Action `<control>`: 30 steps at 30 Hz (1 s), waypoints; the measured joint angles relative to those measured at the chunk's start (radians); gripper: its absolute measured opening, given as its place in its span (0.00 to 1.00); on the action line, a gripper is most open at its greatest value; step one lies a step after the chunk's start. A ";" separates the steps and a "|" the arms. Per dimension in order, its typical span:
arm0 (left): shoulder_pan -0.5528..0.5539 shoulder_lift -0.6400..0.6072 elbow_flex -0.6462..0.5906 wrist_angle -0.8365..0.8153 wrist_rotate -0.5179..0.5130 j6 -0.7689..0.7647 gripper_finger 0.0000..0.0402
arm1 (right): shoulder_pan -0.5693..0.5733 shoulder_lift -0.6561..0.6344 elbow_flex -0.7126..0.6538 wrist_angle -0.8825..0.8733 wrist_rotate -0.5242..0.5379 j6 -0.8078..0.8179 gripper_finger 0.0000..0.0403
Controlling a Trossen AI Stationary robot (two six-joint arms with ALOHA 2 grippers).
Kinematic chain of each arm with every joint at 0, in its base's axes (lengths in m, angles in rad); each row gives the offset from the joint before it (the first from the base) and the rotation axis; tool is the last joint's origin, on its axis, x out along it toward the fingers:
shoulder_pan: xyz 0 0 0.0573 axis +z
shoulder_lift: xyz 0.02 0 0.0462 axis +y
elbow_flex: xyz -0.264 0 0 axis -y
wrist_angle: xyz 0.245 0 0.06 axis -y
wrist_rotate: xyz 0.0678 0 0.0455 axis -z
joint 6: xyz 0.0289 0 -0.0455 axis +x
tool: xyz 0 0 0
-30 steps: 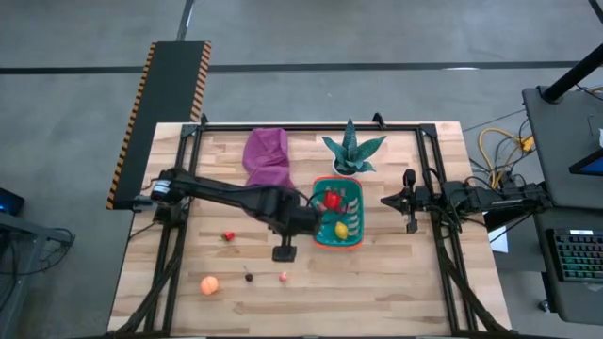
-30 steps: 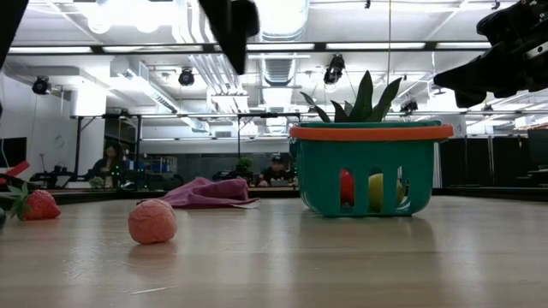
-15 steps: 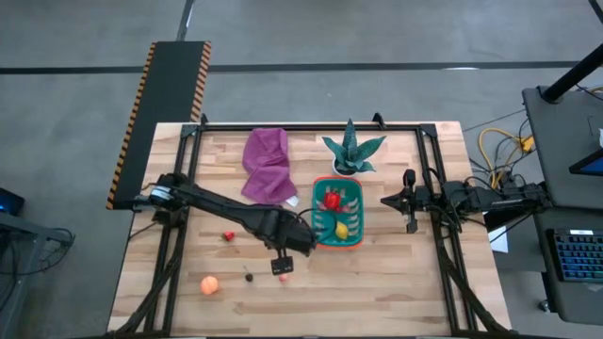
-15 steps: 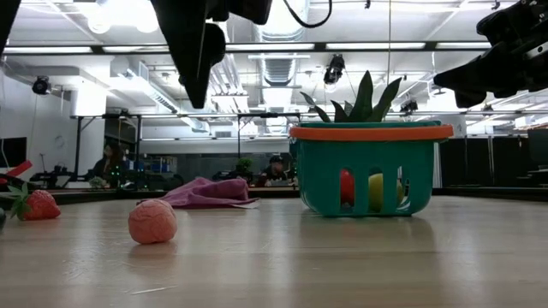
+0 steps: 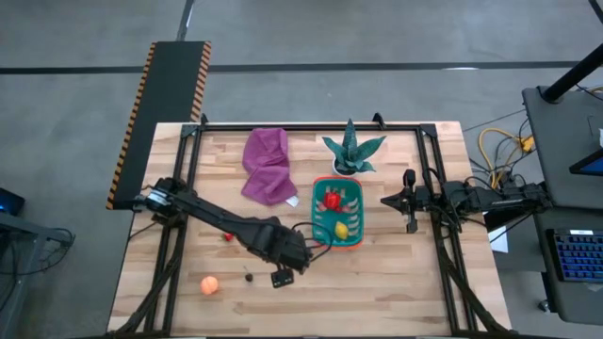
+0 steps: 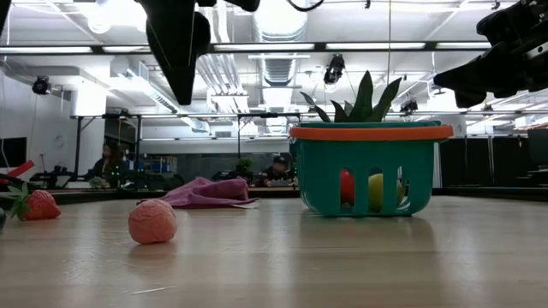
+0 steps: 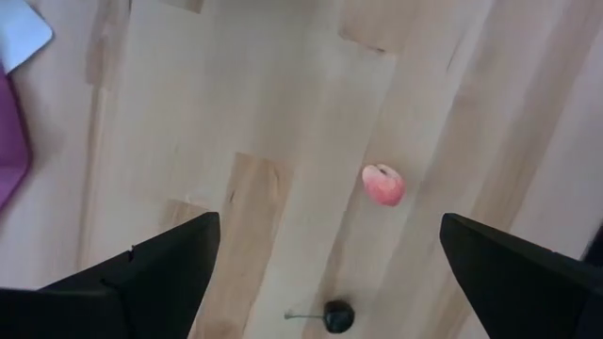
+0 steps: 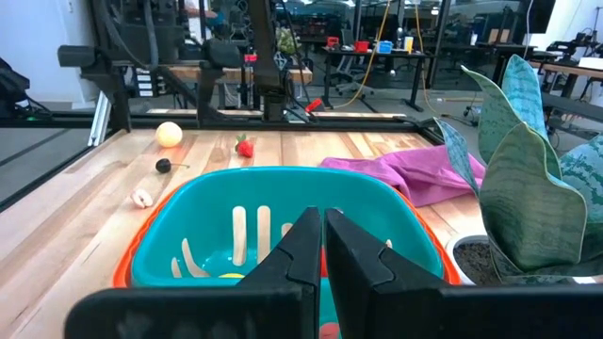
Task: Pick and placing Produce into tupperware
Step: Put the right pink peach into the blue basket
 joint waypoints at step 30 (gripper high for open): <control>-0.048 0.006 -0.214 0.261 0.022 -0.195 0.96 | 0.000 0.000 0.000 0.001 0.000 -0.003 0.02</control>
